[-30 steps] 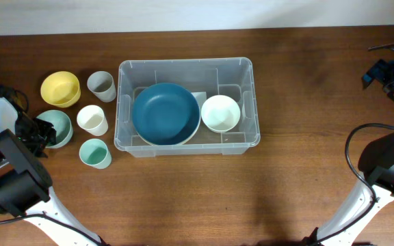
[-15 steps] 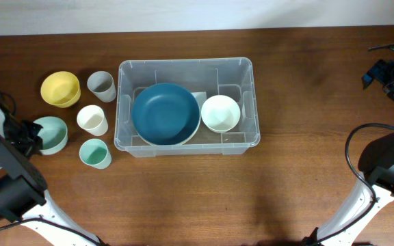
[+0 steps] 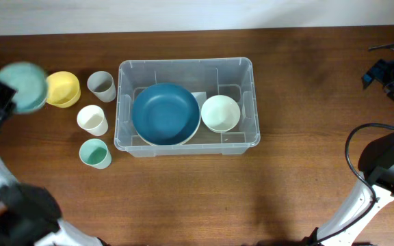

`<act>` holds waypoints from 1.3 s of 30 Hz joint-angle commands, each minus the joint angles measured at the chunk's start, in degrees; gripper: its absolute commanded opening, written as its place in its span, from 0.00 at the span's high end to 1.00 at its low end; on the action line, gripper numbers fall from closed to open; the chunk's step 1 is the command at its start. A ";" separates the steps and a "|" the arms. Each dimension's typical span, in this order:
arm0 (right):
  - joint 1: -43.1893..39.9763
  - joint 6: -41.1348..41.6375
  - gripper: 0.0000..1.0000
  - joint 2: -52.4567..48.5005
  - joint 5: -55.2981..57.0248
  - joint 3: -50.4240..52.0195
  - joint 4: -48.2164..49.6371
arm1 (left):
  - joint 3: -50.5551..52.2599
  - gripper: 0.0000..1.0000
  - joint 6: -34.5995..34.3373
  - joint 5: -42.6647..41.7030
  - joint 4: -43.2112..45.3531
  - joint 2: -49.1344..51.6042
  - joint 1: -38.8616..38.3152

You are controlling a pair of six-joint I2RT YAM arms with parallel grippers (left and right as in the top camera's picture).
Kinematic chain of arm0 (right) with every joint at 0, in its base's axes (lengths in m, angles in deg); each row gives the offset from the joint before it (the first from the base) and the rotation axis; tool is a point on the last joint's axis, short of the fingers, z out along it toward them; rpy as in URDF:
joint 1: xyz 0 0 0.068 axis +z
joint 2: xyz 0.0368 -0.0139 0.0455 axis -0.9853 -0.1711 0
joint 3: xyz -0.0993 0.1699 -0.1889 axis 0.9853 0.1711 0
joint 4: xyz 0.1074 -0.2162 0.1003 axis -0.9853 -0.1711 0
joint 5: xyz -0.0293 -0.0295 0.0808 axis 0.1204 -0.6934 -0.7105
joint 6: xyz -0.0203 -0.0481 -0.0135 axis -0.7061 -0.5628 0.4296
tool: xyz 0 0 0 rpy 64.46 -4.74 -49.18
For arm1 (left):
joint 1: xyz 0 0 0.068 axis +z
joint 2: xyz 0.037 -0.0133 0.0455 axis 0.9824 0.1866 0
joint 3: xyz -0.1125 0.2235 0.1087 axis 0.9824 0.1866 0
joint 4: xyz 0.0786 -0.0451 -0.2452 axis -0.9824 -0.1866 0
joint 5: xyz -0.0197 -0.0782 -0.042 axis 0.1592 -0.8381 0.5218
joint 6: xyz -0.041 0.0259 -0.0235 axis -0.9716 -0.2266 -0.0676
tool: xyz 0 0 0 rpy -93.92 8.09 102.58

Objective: Pack container
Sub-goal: 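Carry the green bowl right and lower it onto the white bowl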

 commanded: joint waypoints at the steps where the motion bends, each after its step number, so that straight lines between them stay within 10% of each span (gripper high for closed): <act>1: 0.09 0.42 0.01 1.84 0.66 0.22 0.02 | -0.79 0.99 4.24 -7.67 0.15 -6.43 -9.05; 16: 0.09 0.42 0.01 1.84 0.66 0.22 0.02 | -0.74 0.99 3.98 1.38 11.98 3.19 -51.39; 39: 0.09 0.42 0.01 1.84 0.66 0.22 0.02 | -0.74 0.98 3.98 1.38 16.83 22.23 -59.60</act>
